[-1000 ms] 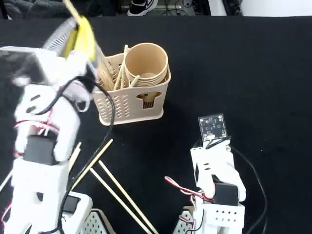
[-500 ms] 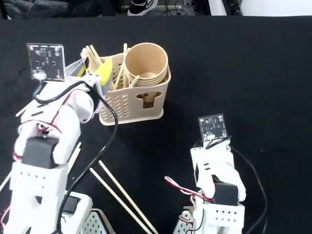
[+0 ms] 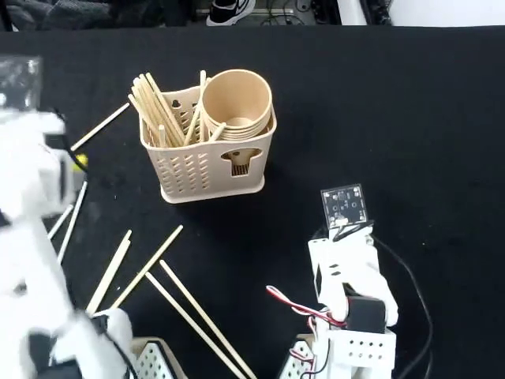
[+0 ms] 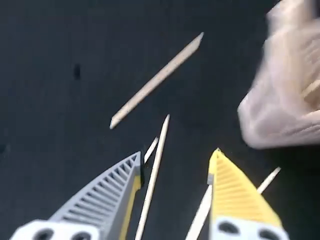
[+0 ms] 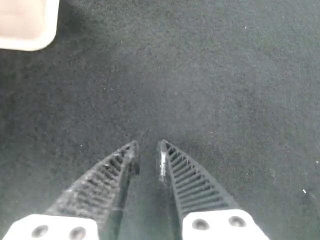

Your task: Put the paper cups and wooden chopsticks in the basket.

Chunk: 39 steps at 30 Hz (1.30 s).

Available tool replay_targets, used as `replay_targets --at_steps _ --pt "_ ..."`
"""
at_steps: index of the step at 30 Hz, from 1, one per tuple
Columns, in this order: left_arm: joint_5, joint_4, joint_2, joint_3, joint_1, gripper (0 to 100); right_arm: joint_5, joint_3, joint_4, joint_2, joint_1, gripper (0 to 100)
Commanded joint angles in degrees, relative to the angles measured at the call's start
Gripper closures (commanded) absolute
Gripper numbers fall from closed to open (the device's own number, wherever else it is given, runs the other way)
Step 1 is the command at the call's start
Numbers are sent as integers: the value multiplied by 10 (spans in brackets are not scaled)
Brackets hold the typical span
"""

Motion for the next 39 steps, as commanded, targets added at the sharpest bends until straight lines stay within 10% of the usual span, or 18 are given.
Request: replay_targets --at_steps 1,16,39 --pt "-87 -23 90 23 -86 784 6 -4 -12 -44 -7 917" --pt "-271 -367 334 266 -166 799 6 -3 -12 -44 -7 917" --pt "-398 -379 342 358 -166 972 6 -5 -11 -44 -7 917"
